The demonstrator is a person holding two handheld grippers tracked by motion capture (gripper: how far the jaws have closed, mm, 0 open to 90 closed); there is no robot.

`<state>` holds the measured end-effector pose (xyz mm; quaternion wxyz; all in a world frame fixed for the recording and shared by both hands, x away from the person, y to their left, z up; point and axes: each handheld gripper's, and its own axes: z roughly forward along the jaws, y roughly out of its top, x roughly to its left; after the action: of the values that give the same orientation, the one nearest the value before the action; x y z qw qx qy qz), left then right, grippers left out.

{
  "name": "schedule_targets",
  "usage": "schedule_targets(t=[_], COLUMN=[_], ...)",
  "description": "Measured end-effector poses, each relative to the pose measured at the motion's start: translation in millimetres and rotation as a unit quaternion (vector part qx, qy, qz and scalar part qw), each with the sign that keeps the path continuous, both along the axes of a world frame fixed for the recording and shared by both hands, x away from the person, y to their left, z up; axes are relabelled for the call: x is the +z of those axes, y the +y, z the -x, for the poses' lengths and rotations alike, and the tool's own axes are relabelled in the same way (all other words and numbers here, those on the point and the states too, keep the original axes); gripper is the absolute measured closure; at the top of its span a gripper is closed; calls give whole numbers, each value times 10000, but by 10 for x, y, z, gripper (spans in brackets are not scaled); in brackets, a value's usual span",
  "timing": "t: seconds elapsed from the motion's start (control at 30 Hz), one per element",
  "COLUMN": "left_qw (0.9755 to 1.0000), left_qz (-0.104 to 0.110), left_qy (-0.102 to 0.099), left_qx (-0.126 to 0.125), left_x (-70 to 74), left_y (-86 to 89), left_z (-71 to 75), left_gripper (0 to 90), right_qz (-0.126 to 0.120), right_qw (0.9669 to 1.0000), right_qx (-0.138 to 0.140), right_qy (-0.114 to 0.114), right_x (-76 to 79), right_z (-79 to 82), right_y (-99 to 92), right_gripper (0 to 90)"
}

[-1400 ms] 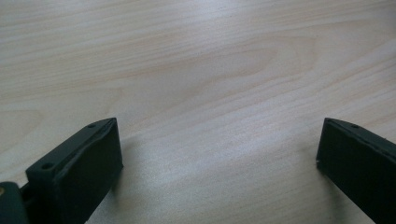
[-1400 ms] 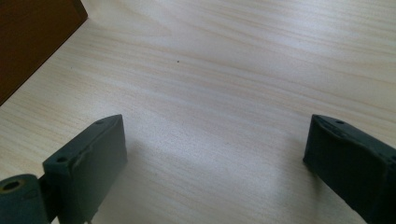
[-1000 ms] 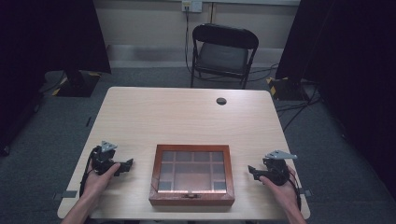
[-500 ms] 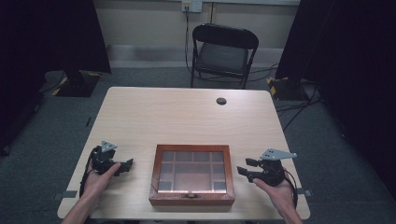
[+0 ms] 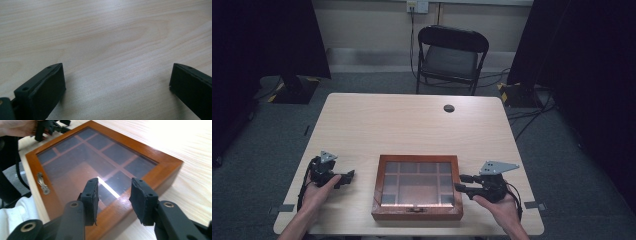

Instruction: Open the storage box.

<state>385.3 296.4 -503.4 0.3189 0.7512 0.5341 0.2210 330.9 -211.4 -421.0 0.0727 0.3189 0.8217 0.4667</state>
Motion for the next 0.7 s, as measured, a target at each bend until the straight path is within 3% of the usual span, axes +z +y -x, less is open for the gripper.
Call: schedule_targets(t=[0.3, 0.33, 0.53, 0.7], left_qw=[10000, 10000, 10000, 10000], left_qz=[0, -3, 0, 4], left_qy=[1, 0, 1, 2], left_qx=[1, 2, 0, 0], left_x=[0, 0, 0, 0], left_y=[0, 0, 0, 0], left_z=[0, 0, 0, 0], left_gripper=[0, 0, 0, 0], right_qz=[44, 21, 102, -118], right_qw=[9989, 9979, 9948, 9930], right_qx=[459, 637, 999, 1161], right_qy=[76, 130, 167, 191], right_x=[83, 67, 79, 40], right_z=[-18, -26, -35, -23], right_y=[283, 365, 580, 724], right_gripper=[636, 642, 661, 683])
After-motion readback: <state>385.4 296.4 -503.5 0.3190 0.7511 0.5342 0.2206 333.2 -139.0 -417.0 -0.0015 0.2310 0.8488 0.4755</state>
